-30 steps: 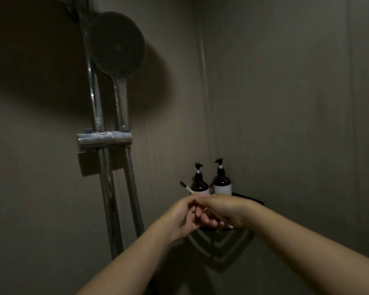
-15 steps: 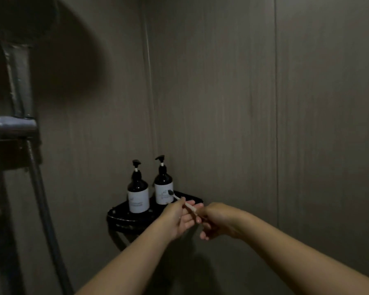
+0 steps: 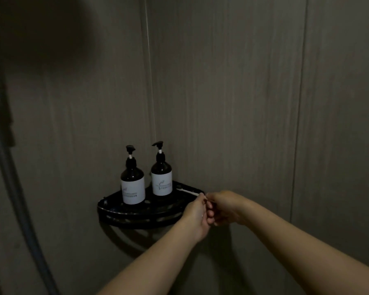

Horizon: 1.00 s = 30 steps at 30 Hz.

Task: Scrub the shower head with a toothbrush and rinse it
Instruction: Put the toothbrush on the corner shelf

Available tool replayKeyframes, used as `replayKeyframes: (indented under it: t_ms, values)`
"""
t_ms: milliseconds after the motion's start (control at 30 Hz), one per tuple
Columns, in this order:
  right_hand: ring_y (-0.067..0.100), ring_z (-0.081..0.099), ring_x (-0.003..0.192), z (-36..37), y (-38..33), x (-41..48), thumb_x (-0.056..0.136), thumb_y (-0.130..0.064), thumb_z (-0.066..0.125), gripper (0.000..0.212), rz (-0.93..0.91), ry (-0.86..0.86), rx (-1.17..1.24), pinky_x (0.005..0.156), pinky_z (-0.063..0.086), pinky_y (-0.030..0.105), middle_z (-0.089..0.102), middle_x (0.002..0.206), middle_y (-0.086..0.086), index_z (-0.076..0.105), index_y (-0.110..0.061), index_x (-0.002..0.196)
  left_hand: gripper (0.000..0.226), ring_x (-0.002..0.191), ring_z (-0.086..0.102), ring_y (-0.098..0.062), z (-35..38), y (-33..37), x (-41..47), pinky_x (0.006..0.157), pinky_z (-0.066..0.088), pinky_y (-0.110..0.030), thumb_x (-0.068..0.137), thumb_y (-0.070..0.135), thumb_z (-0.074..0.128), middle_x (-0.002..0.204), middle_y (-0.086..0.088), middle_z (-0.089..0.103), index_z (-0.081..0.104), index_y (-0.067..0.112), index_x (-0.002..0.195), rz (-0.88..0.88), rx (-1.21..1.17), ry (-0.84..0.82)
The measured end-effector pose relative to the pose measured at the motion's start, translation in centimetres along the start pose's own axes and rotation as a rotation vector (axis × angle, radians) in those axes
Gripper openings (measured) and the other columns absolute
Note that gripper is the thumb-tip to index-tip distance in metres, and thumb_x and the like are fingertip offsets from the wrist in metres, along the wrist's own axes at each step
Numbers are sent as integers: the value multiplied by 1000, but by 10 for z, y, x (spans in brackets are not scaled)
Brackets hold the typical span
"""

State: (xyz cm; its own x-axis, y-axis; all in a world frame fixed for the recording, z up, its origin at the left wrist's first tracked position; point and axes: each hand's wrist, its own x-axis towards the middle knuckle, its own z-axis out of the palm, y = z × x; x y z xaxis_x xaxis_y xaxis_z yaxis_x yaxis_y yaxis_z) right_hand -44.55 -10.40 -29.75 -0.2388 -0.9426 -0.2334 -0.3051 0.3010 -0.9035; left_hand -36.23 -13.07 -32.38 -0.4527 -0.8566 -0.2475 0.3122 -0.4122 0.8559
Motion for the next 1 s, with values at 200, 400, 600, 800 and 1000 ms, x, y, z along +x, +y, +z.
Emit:
replayKeyframes:
  t_ms: [200,400,600,800,1000]
  values:
    - [16,49,46,1,-7,13,97,-27,36,39,25,8,-62,56,42,25,46,47,2,42,-15,61,40,50,23,-12,-1,-1,9,52,23,-24,102,31,32,57,-2,28,42,15,67,-14,-48,17]
    - [18,56,52,-5,-9,16,97,-26,32,38,74,-33,-122,58,45,26,50,56,5,42,-14,63,41,45,23,-13,-4,-5,8,50,23,-26,102,31,29,49,-2,27,39,15,66,-17,-23,-62]
    - [18,56,54,-6,-3,18,100,-35,27,45,93,-30,-110,59,44,26,51,55,5,43,-13,63,46,39,25,-12,-4,-7,5,50,24,-26,102,34,28,44,0,28,35,16,61,-17,9,-98]
    - [21,55,55,-11,-1,13,98,-54,18,64,106,-41,-25,59,42,27,52,46,5,47,-10,61,51,34,23,-12,-2,-6,-3,48,24,-27,102,38,24,40,-1,28,32,13,58,-25,13,-152]
    - [21,54,56,-17,3,8,95,-61,14,70,125,-89,5,60,43,25,52,57,8,50,-9,66,55,47,21,-15,1,-3,-12,50,19,-28,99,49,25,54,-3,24,41,10,63,-10,-19,-179]
